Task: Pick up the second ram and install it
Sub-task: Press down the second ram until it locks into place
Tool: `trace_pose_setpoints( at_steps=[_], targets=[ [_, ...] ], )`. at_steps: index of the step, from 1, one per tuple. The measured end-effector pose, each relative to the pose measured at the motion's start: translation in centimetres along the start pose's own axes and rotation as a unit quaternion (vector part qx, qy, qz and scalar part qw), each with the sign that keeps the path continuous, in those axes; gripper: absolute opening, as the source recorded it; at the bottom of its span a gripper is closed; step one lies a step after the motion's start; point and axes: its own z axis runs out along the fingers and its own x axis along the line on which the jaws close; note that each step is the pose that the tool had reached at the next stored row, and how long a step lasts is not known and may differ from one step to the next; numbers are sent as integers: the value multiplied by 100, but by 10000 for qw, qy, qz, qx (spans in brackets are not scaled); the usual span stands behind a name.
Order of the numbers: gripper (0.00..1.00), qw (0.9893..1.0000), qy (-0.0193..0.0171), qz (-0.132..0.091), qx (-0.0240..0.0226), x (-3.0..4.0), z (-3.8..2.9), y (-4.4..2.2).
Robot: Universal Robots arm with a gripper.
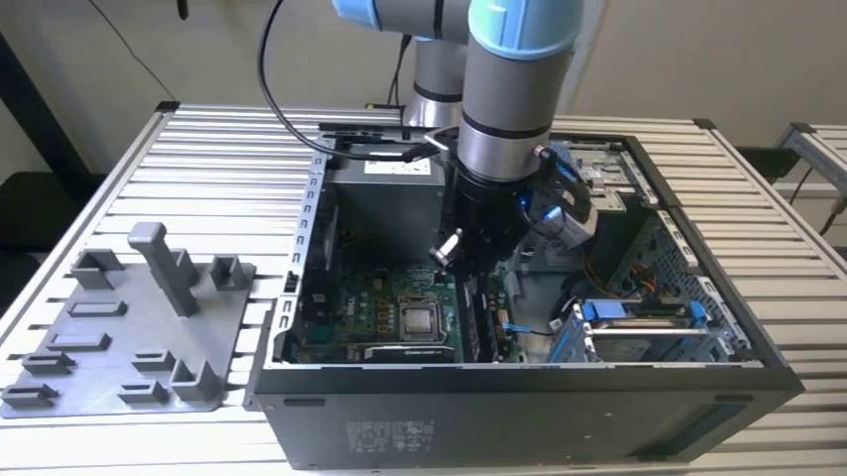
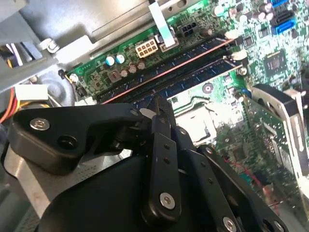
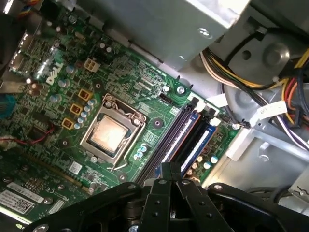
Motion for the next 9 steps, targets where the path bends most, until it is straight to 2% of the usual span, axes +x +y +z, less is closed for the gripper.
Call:
trace_pose_setpoints(
  at_steps=[3, 5, 9],
  targets=[
    [11, 9997, -13, -240, -1, 6, 13, 4],
    [11, 9991, -22, -422, -2, 6, 21, 5],
    [11, 9969, -42, -786, -3, 7, 24, 6]
  ],
)
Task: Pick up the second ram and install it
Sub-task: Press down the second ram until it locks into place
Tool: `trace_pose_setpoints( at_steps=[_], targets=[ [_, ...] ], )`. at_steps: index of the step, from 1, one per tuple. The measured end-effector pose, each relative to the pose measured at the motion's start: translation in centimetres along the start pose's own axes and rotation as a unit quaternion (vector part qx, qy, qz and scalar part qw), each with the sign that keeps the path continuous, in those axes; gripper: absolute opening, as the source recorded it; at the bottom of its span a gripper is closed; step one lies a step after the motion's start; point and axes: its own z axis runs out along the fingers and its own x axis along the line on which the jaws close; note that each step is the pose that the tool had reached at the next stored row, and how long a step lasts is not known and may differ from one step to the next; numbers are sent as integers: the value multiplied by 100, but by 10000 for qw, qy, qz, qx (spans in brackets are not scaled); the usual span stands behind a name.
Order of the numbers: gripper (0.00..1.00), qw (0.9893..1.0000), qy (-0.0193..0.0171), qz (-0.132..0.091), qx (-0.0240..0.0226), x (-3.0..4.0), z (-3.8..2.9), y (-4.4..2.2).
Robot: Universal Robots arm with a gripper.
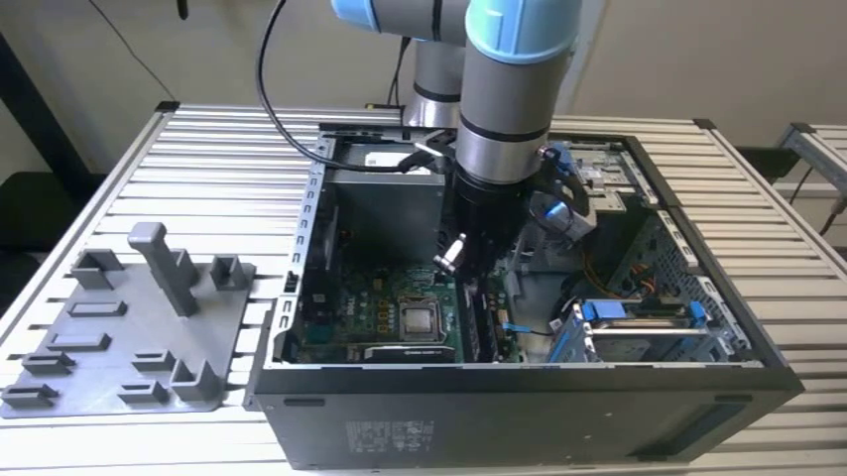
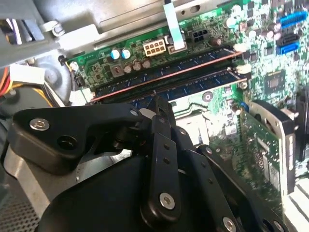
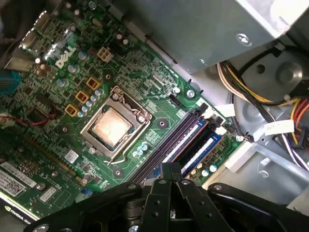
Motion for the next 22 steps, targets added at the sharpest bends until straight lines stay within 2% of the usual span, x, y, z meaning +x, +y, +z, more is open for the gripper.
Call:
trace_pose_setpoints(
  at_steps=[2, 5, 8, 11, 15, 17, 19, 22],
  targets=[
    [11, 9998, -9, -180, -1, 0, 0, 0],
    [11, 9990, -23, -448, -2, 0, 0, 0],
    [11, 9975, -37, -704, -2, 3, 0, 2],
    [11, 9955, -49, -943, -3, 5, 0, 4],
    [11, 9922, -66, -1242, -4, 8, 0, 7],
    [11, 9902, -74, -1392, -5, 10, 0, 8],
    [11, 9877, -83, -1561, -5, 11, 0, 9],
    [11, 9832, -97, -1824, -6, 12, -1, 11]
  ],
)
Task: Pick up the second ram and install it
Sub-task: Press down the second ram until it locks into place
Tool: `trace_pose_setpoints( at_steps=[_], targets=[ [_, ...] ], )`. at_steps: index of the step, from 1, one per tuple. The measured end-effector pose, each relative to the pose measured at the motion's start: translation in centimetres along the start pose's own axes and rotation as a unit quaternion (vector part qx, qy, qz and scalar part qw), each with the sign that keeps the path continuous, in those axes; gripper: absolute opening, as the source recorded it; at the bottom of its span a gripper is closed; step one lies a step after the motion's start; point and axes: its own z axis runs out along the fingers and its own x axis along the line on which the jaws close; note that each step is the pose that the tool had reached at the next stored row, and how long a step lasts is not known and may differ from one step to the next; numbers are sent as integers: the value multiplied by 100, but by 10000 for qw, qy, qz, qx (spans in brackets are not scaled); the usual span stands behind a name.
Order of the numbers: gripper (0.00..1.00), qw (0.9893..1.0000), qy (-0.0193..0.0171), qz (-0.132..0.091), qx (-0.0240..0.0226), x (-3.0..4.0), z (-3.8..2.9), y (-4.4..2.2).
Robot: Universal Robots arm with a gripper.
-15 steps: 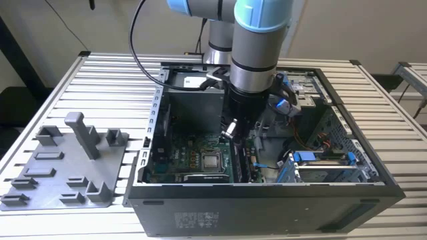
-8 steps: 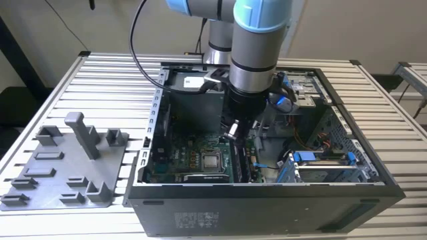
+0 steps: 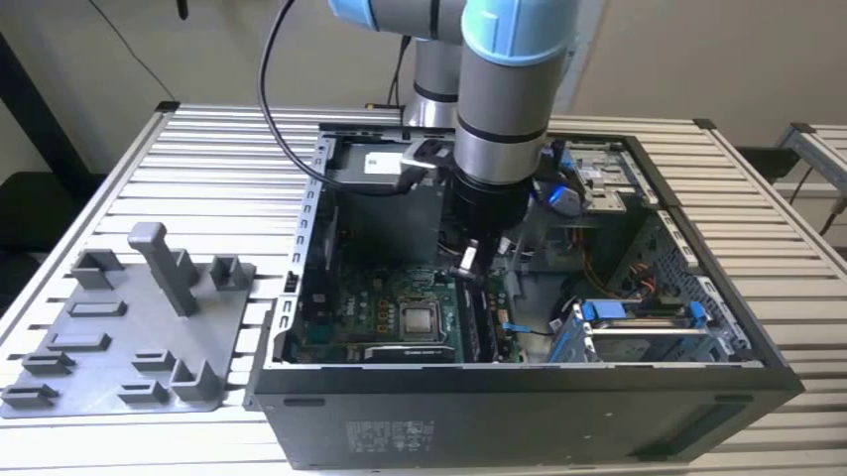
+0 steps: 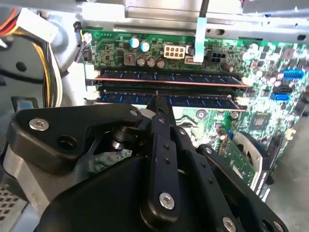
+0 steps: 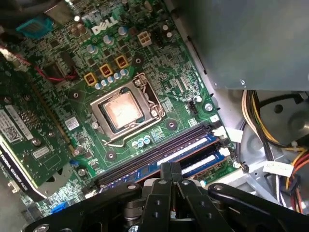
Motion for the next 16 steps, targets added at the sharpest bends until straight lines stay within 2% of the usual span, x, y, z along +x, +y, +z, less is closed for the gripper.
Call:
trace_pose_setpoints(
  at_steps=[4, 7, 12, 14, 16],
  targets=[
    [11, 9994, -18, -346, -1, 2, 0, 4],
    [11, 9982, -32, -600, -2, 4, 0, 8],
    [11, 9950, -48, -1002, -6, 5, 2, 10],
    [11, 9933, -39, -1153, -15, 5, 4, 10],
    [11, 9917, -10, -1289, -32, 5, 7, 10]
  ],
)
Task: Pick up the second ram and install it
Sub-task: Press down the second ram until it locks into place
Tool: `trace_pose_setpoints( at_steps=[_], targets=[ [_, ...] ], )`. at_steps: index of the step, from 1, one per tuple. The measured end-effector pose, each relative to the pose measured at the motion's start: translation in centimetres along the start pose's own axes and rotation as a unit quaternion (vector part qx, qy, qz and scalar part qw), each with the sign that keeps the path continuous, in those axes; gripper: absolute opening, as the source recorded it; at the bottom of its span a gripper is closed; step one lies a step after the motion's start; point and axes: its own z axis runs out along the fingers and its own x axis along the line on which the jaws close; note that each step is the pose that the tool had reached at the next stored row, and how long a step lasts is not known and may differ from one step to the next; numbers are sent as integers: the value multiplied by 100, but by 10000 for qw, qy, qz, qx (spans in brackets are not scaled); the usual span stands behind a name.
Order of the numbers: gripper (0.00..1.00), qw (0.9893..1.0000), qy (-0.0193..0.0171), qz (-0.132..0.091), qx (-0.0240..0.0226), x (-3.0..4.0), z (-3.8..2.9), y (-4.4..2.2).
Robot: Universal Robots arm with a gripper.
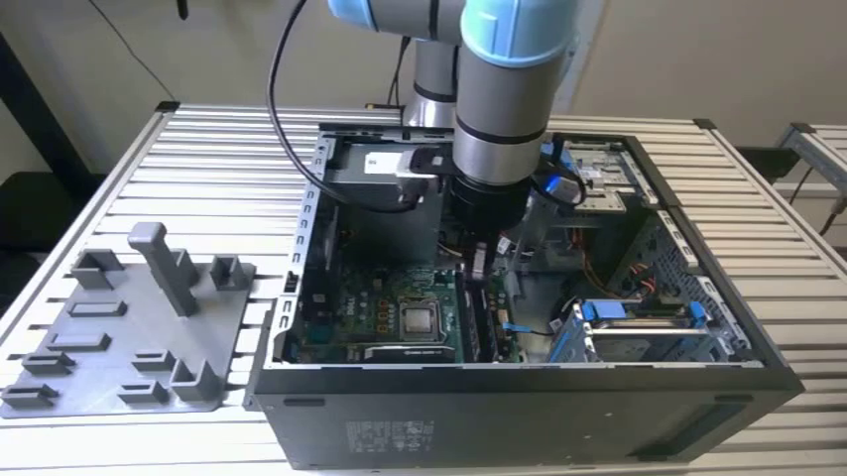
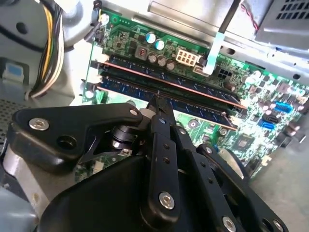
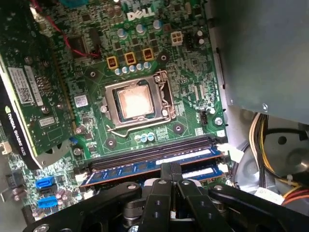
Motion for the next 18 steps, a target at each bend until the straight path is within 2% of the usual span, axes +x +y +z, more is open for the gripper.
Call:
trace_pose_setpoints(
  at_steps=[2, 5, 6, 10, 13, 18],
  targets=[
    [11, 9999, 45, -114, -25, 0, 3, 1],
    [11, 9995, 153, -262, -54, 0, 6, 0],
    [11, 9993, 168, -322, -64, 0, 8, 0],
    [11, 9978, 165, -640, -62, 0, 8, 0],
    [11, 9967, 160, -796, -61, -1, 9, -1],
    [11, 9963, 157, -846, -63, -1, 13, -6]
  ],
)
